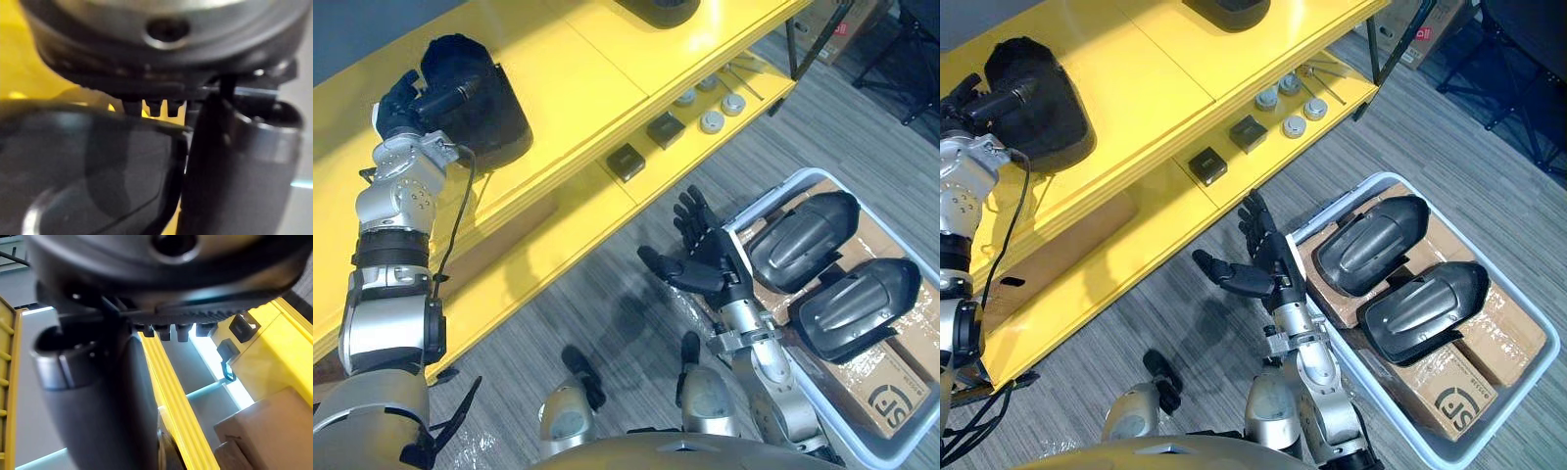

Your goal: Walk over and take three plastic housings, then place them on the shelf

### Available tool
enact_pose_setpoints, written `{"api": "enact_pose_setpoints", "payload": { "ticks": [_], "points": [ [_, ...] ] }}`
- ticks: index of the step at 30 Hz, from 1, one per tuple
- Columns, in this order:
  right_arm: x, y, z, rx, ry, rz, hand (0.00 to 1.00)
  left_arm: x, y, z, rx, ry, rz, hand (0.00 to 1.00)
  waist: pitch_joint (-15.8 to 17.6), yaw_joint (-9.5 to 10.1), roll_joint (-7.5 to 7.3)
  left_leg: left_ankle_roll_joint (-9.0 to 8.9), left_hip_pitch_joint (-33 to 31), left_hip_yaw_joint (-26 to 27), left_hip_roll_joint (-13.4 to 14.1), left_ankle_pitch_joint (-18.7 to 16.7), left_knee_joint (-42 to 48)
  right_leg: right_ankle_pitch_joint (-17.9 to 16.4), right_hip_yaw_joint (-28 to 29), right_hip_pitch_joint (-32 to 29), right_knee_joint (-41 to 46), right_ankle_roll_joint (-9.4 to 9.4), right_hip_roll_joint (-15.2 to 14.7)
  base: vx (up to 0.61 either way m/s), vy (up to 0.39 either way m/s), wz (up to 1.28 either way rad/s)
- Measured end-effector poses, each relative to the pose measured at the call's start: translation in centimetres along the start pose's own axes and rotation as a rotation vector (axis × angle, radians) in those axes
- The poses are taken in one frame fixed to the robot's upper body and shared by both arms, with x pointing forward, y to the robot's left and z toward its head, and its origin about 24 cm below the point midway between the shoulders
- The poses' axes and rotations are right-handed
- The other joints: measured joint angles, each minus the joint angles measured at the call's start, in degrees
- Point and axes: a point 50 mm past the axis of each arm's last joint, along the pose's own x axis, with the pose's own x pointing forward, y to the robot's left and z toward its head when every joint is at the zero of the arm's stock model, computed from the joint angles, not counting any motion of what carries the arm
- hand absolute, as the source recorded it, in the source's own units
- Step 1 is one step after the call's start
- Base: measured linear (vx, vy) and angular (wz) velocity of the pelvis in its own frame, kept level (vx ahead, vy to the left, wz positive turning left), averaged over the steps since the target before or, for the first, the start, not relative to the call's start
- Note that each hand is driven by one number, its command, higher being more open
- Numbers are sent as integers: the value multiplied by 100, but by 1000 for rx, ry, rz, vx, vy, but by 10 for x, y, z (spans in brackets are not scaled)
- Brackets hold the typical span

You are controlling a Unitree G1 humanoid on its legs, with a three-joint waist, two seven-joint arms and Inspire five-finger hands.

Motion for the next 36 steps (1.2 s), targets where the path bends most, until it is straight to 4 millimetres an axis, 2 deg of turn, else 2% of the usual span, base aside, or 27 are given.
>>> {"api": "enact_pose_setpoints", "payload": {
  "ticks": [5,7,13,17,18,19,21,24,27,28,29,31,32,34,36],
  "points": [
    [-2,4,-3,10,15,16,100,1,12,16,137,-75,14,100,-25,-8,25,-14,179,16,-45,79,-175,1,-12,116,-10,0,5,0,0,0],
    [-3,5,-4,11,21,25,100,1,15,17,179,-69,10,100,-95,-7,28,-21,237,17,-64,124,-278,1,-33,150,-13,0,9,0,0,0],
    [-4,8,-6,14,36,52,100,1,9,14,182,-46,-91,100,-458,11,23,-25,352,-29,-120,224,-500,2,-168,241,-34,-1,7,10,10,6],
    [-4,8,-6,7,30,73,100,-1,1,24,145,-153,-143,100,-614,78,51,-21,439,-57,-160,319,-658,15,-270,343,-112,-7,9,-9,6,6],
    [-3,7,-4,1,16,74,100,-4,-4,31,131,-201,-164,100,-617,103,57,-18,484,-86,-174,344,-700,15,-307,394,-116,-7,8,-13,7,16],
    [1,5,0,-17,-12,74,100,-12,-13,47,105,-294,-212,100,-626,161,63,-11,516,-143,-180,361,-713,15,-371,475,-124,-7,7,-20,8,17],
    [11,3,5,-35,-63,72,100,-27,-19,69,69,-426,-276,100,-723,243,73,-3,522,-172,-206,431,-817,15,-428,476,-142,-7,6,-32,7,13],
    [24,3,14,-49,-106,92,100,-54,-10,75,3,-567,-347,100,-988,333,181,0,569,-266,-240,477,-921,25,-588,607,-224,4,6,19,5,19],
    [31,-3,22,-87,-137,99,100,-80,16,48,-55,-609,-332,100,-1237,538,315,-23,584,-472,-244,463,-924,24,-918,836,-396,6,25,17,-13,36],
    [35,-7,27,-105,-151,97,100,-90,28,28,-84,-584,-309,100,-1311,673,353,-31,573,-577,-244,464,-928,23,-1041,923,-451,7,39,13,-20,36],
    [38,-10,28,-115,-155,95,100,-94,35,17,-97,-565,-290,100,-1355,735,359,-34,554,-634,-244,466,-929,23,-1114,961,-488,7,48,5,-25,47],
    [57,-20,40,-146,-186,69,100,-114,60,-32,-147,-445,-190,100,-1436,988,330,-52,476,-906,-241,519,-927,22,-1387,1110,-575,6,99,-11,-25,55],
    [63,-22,43,-153,-196,61,100,-119,66,-45,-160,-408,-162,100,-1457,1051,310,-55,435,-977,-244,537,-926,23,-1462,1127,-589,7,109,-16,-20,55],
    [87,-27,53,-162,-207,9,100,-139,83,-89,-202,-267,-63,100,-1500,1330,223,-43,347,-1176,-257,600,-924,23,-1647,1168,-590,6,127,-6,-1,43],
    [97,-25,56,-150,-205,-27,100,-154,93,-110,-219,-200,-8,100,-1502,1480,169,-36,335,-1307,-299,611,-923,14,-1772,1250,-590,-4,108,-4,26,36]
  ]
}}
